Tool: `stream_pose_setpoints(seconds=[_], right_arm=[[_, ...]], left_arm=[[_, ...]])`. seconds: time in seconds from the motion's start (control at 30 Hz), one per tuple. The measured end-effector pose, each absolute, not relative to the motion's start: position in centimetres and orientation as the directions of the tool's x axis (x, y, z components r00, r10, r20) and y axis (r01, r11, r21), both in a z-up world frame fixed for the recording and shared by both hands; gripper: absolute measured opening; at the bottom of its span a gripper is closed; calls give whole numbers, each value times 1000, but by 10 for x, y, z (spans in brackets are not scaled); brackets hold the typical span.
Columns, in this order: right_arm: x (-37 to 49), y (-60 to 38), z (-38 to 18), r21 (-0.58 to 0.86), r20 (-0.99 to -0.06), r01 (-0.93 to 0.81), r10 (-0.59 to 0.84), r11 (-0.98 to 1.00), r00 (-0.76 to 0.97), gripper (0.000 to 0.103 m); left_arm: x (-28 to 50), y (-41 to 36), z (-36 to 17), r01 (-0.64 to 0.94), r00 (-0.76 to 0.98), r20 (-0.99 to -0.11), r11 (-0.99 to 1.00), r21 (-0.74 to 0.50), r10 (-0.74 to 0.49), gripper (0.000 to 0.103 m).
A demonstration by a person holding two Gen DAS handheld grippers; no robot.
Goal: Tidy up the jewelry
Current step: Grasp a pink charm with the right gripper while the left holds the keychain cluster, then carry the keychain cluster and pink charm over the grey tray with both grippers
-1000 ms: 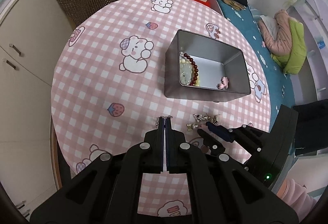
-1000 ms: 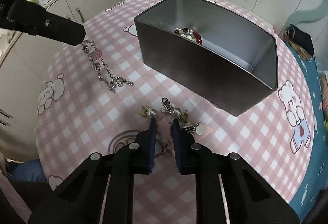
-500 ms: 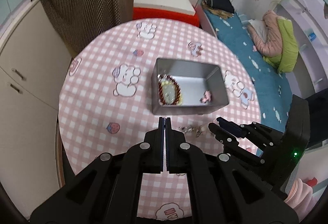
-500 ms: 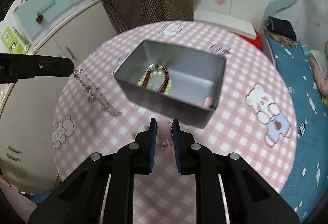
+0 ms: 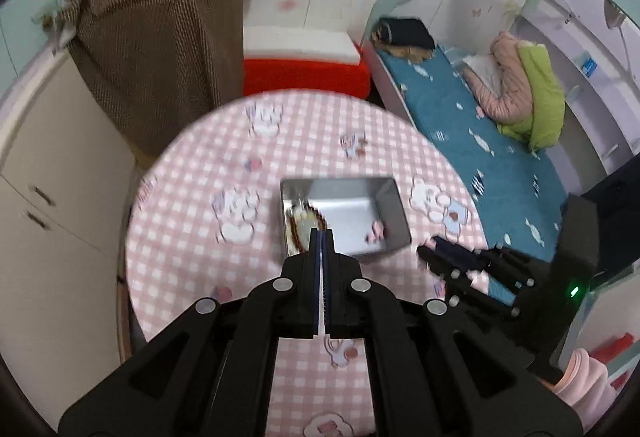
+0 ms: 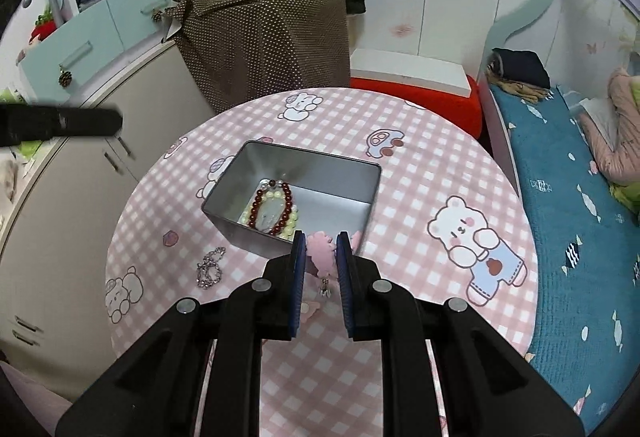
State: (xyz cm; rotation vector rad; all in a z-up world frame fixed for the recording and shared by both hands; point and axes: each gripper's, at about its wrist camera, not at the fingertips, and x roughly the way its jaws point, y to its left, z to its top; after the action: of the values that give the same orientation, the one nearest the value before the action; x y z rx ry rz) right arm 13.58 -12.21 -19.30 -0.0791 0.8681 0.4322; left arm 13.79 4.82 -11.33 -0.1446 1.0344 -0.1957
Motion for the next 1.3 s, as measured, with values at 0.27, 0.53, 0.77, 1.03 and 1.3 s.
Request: stream_pose_setpoints(seconds=[0.27,0.53,0.77,1.03,1.3], right_arm=[[136,-126,-209,126,-786,-381,326,916,525,14],[138,-126,-223,131,-815,-371,313,919,487,14],[140,-129,-230,131,-829,-355,299,926,473,14],[139,-132,-226,131,-822,-351,300,927,485,14],[139,-125,-210,118,-794,-375,314,919,521,14]], left_arm=[[145,58,-224,16,236,-957,985,-169,-168,36],[158,52,-270,2,169,-975,989,-148,-146,69],[152,43,-288,36,159,-976,988,-148,-152,9],[149,49,-264,39,209,-962,984,-172,-176,7],[139,57,-209,51,327,-923,979,-198,-204,7]])
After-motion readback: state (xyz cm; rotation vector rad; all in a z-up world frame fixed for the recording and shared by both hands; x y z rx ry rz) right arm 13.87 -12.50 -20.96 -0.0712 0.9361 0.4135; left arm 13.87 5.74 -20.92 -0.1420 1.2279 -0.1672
